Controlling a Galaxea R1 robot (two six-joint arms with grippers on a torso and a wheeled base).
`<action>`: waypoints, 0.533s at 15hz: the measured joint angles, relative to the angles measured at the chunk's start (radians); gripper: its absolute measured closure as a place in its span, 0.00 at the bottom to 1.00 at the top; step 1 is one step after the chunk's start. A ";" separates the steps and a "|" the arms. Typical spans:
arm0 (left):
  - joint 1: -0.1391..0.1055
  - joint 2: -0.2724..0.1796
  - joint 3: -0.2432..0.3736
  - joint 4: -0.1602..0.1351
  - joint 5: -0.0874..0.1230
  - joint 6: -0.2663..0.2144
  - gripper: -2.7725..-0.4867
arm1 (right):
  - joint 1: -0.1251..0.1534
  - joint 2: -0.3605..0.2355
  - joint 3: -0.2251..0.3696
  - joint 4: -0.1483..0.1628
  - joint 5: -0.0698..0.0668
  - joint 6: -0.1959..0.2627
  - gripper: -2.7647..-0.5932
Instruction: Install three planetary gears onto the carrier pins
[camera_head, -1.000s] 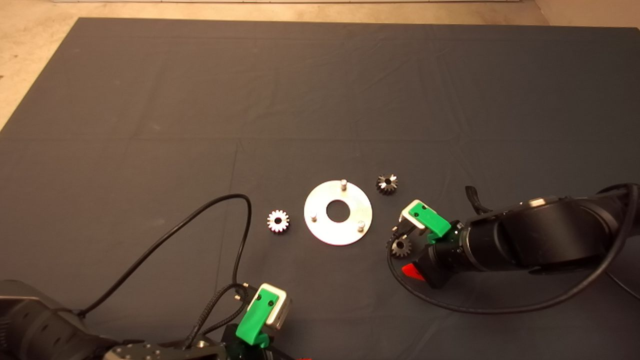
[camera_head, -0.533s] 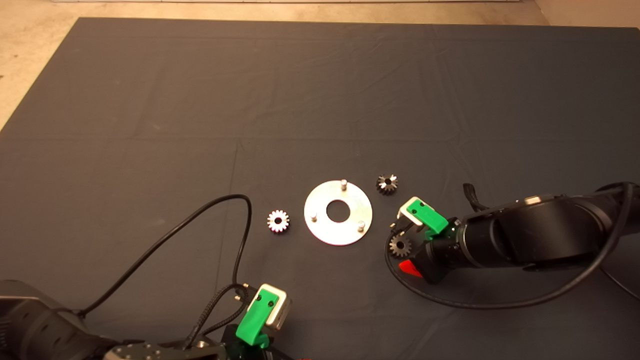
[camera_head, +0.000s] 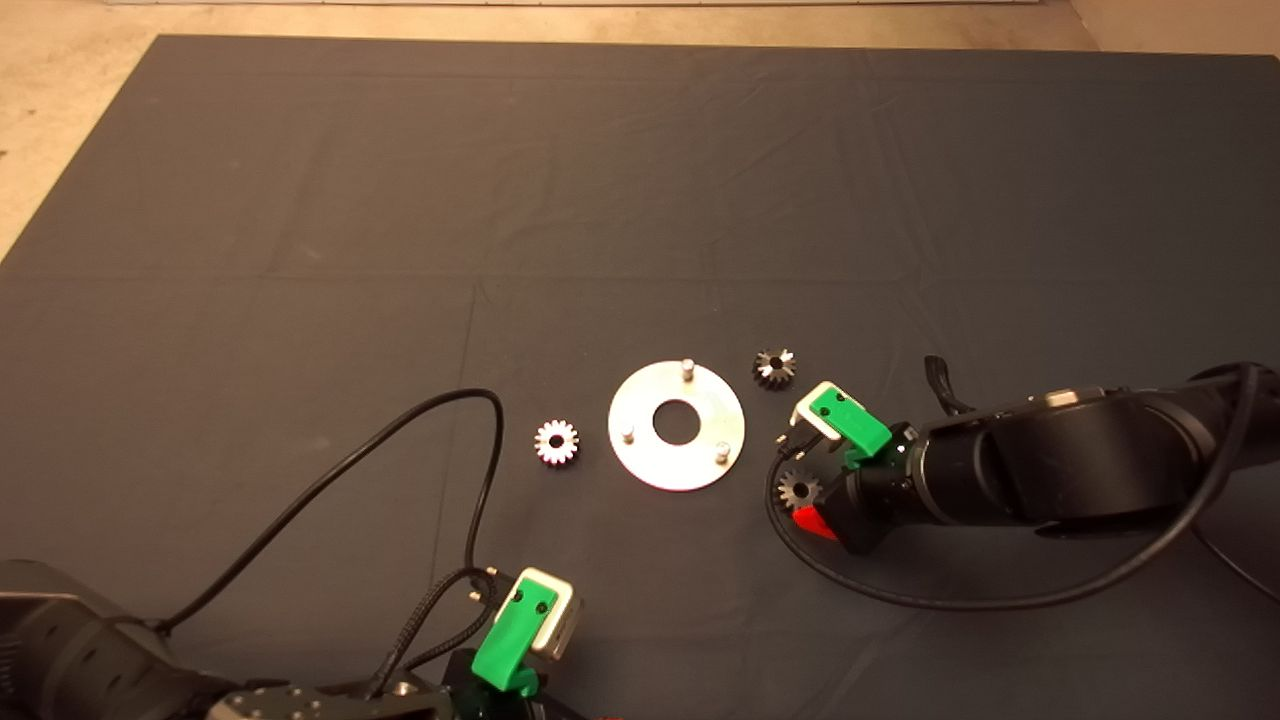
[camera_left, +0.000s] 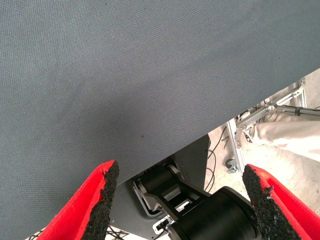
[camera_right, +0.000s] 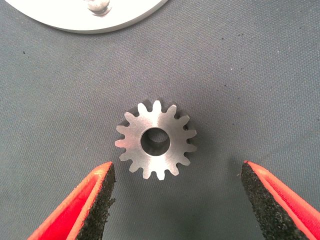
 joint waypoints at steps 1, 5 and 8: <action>0.000 0.000 0.000 0.000 0.000 0.000 0.45 | 0.000 0.000 0.000 -0.001 0.000 -0.002 0.41; 0.000 0.000 0.000 0.000 0.000 0.000 0.45 | -0.003 0.000 0.000 -0.004 0.000 -0.002 0.41; 0.000 0.000 0.000 0.000 0.000 0.000 0.45 | -0.003 0.000 0.000 -0.006 0.000 -0.002 0.41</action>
